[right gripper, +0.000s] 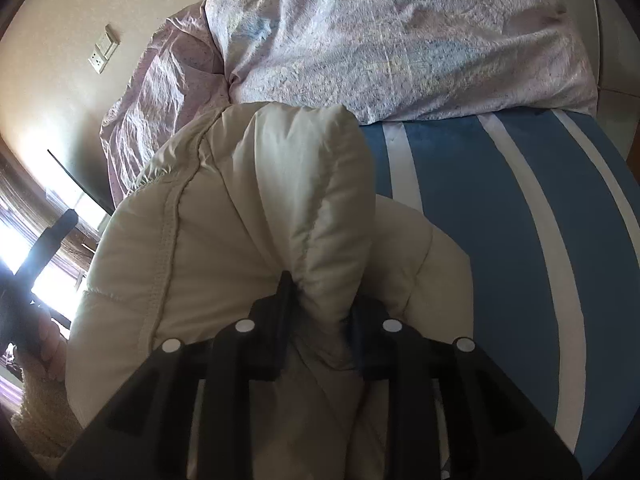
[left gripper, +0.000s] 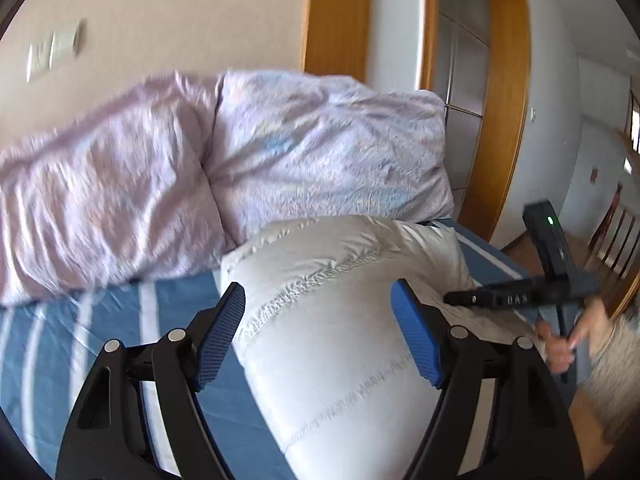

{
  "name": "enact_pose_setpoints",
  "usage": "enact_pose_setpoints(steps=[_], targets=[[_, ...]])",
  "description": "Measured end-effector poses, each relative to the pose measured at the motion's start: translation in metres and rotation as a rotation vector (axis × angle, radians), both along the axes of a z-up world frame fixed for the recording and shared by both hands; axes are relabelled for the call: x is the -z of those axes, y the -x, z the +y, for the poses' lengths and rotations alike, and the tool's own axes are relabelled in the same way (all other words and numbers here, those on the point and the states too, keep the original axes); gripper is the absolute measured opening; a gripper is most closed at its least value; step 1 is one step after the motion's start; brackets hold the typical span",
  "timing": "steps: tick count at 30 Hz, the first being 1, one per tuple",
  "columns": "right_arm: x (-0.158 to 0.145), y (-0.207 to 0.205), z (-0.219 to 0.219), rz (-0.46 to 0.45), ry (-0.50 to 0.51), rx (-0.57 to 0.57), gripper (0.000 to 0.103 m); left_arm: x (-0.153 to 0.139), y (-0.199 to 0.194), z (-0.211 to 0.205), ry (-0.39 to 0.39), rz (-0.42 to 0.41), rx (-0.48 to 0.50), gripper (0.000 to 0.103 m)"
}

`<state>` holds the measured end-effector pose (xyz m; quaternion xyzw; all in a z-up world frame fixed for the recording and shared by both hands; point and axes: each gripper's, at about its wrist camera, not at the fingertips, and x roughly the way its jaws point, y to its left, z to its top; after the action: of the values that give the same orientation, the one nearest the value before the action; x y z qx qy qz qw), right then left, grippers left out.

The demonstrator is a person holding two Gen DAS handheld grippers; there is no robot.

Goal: Fold large clothes

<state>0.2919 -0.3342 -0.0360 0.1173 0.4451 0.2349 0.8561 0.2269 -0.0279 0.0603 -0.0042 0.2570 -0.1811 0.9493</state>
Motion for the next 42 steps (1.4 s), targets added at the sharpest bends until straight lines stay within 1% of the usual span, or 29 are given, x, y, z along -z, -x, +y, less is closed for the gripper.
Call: enact_pose_setpoints(steps=[1,3,5,6,7,8,13,14,15,16,17,18,20,21,23,26,30,33,35,37,42], targets=[[0.003,0.000,0.000,-0.001,-0.002,0.007,0.028,0.005,-0.009,0.000,0.018,0.021,-0.003,0.076],[0.010,0.000,-0.002,-0.003,-0.011,0.020,0.029,0.019,-0.021,-0.010,0.020,0.046,-0.005,0.076],[0.016,0.001,-0.002,-0.010,-0.017,0.029,0.029,0.032,-0.033,-0.022,0.000,0.076,-0.004,0.076],[0.018,0.001,-0.002,-0.012,-0.018,0.032,0.029,0.041,-0.036,-0.030,-0.018,0.110,0.002,0.076],[0.020,0.001,-0.002,-0.016,-0.017,0.036,0.029,0.047,-0.037,-0.035,-0.028,0.126,0.007,0.077],[0.023,0.001,-0.003,-0.018,-0.018,0.042,0.029,0.051,-0.038,-0.039,-0.049,0.127,-0.001,0.077],[0.029,0.001,-0.006,-0.023,-0.046,0.070,0.030,0.070,-0.035,-0.062,-0.201,0.110,-0.036,0.078],[0.029,0.000,-0.006,-0.018,-0.051,0.072,0.030,0.072,-0.036,-0.063,-0.210,0.116,-0.038,0.078],[0.027,0.000,-0.007,-0.018,-0.044,0.077,0.032,0.073,-0.037,-0.063,-0.216,0.124,-0.037,0.078],[0.020,0.003,-0.008,-0.025,-0.012,0.099,0.036,0.074,-0.037,-0.063,-0.223,0.127,-0.034,0.078],[0.009,0.007,-0.008,-0.042,0.029,0.124,0.037,0.074,-0.036,-0.063,-0.231,0.127,-0.031,0.078],[-0.003,0.012,-0.009,-0.078,0.055,0.147,0.038,0.075,-0.036,-0.063,-0.237,0.126,-0.030,0.078],[-0.028,0.024,-0.012,-0.171,0.057,0.179,0.040,0.075,-0.037,-0.062,-0.237,0.129,-0.028,0.078],[-0.046,0.032,-0.011,-0.235,0.052,0.193,0.040,0.075,-0.037,-0.062,-0.235,0.131,-0.028,0.078],[-0.065,0.034,0.001,-0.294,0.085,0.175,0.040,0.075,-0.038,-0.062,-0.236,0.132,-0.028,0.078],[-0.071,0.022,0.031,-0.323,0.183,0.137,0.040,0.075,-0.038,-0.062,-0.237,0.132,-0.029,0.078],[-0.059,-0.002,0.057,-0.295,0.222,0.103,0.040,0.075,-0.038,-0.061,-0.233,0.130,-0.030,0.078],[-0.033,-0.013,0.063,-0.230,0.246,0.110,0.041,0.075,-0.037,-0.061,-0.224,0.127,-0.029,0.079],[-0.018,-0.013,0.059,-0.217,0.247,0.117,0.041,0.075,-0.037,-0.062,-0.223,0.121,-0.028,0.079],[-0.007,-0.013,0.054,-0.226,0.220,0.129,0.042,0.075,-0.037,-0.064,-0.223,0.115,-0.034,0.079],[0.007,-0.014,0.055,-0.257,0.210,0.149,0.044,0.079,-0.038,-0.065,-0.209,0.103,-0.048,0.082]])
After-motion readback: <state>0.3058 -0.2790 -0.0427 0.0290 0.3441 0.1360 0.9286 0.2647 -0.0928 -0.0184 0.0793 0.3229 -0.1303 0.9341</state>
